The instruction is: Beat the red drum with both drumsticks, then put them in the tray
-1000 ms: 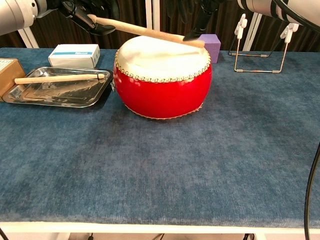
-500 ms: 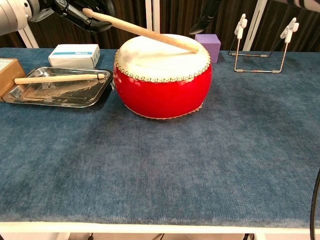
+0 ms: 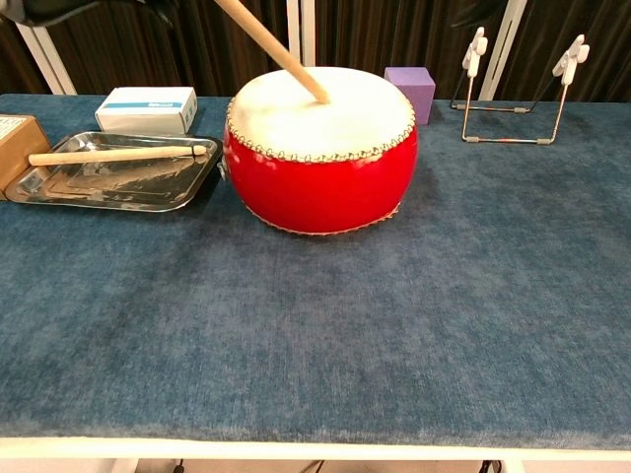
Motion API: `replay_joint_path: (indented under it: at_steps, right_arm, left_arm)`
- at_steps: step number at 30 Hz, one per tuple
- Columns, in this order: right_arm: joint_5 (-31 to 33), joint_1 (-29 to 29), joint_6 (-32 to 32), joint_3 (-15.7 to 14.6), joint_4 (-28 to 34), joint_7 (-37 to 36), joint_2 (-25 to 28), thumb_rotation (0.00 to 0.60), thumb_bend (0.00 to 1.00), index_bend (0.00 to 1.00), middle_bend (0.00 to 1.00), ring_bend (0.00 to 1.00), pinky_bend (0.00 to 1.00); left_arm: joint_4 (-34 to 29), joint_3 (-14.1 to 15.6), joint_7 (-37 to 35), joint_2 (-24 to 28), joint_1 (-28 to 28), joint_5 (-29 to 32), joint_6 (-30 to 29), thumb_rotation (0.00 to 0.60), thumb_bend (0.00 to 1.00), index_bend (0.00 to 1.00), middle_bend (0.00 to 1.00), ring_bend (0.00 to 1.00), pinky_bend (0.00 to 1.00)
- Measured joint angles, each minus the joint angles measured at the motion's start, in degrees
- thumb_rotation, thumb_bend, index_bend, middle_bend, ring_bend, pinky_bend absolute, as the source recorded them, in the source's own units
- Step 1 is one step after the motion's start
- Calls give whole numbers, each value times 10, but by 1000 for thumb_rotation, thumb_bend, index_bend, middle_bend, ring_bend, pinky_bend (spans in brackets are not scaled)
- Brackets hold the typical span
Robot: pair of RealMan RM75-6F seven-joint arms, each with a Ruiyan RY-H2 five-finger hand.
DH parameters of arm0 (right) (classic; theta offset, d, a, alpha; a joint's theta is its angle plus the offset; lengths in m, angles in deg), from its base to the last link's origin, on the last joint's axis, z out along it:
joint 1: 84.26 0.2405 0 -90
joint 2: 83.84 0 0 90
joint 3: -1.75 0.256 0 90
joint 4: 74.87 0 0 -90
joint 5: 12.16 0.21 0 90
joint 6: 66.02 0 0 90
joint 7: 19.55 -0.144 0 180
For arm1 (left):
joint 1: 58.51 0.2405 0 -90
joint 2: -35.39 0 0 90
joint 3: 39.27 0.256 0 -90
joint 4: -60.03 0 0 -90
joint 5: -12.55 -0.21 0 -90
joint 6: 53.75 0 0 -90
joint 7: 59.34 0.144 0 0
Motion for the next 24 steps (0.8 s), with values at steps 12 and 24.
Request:
replay_joint_path:
  at_steps: [12,24]
  right_arm:
    - [-58,-66,-24,-29,14,-50,51,600,0,133,323,231,208]
    - [-82,-109,-23,-42,-16,-94,64,600,0,133,330,231,203]
  left_arm:
    - [-8,-22,-64,69,58,-5,-61,600,535,698,689,536,533]
    - [52,0,155,59,70,51,-79,600,537,704,689,536,533]
